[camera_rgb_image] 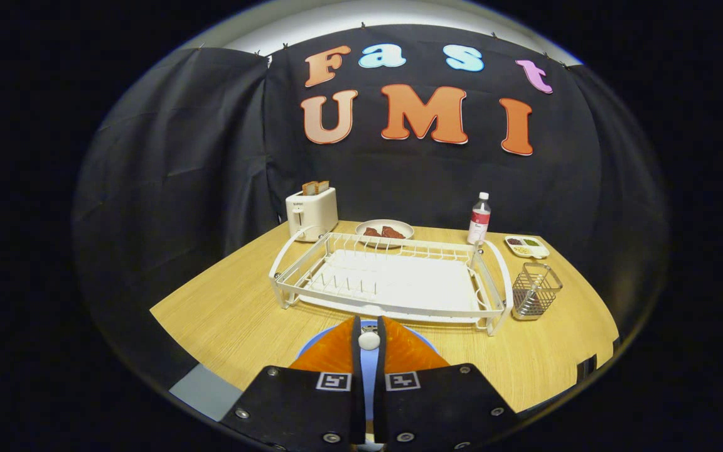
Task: Take the plate from the dish rack, then take the spoon from the basket and place it into the plate.
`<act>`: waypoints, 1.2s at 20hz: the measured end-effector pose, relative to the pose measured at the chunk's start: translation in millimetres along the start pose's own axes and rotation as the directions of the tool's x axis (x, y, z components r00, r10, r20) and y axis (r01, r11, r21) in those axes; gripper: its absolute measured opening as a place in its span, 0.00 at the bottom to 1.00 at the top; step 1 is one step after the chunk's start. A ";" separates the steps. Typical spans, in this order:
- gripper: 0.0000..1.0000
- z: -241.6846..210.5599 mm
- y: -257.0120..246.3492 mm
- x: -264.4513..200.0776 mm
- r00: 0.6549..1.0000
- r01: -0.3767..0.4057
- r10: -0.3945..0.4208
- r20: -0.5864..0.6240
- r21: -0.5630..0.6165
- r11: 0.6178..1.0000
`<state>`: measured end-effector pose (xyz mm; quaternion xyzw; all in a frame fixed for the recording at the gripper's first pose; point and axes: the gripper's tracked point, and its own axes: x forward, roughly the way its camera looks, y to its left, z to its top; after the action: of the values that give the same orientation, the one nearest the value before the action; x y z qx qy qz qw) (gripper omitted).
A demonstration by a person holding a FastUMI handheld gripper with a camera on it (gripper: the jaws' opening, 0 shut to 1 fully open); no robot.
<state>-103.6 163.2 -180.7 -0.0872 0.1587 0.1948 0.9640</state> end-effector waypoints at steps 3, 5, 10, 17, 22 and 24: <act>0.05 -16.9 7.9 8.5 0.999 -0.026 0.026 -0.025 -0.004 1.000; 0.05 -24.6 9.0 13.5 0.999 -0.032 0.032 -0.039 -0.008 0.999; 0.15 -29.1 5.1 16.4 0.998 -0.019 0.016 -0.068 -0.046 0.999; 0.87 -14.2 -21.6 14.0 0.997 0.035 -0.036 -0.072 -0.008 0.999; 0.98 20.0 -66.5 1.2 0.994 0.106 -0.105 -0.044 0.029 0.994; 0.98 35.4 -90.7 -5.9 0.990 0.141 -0.140 -0.029 0.040 0.989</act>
<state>-62.5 86.9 -136.0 -0.0807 0.1687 0.1218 0.9748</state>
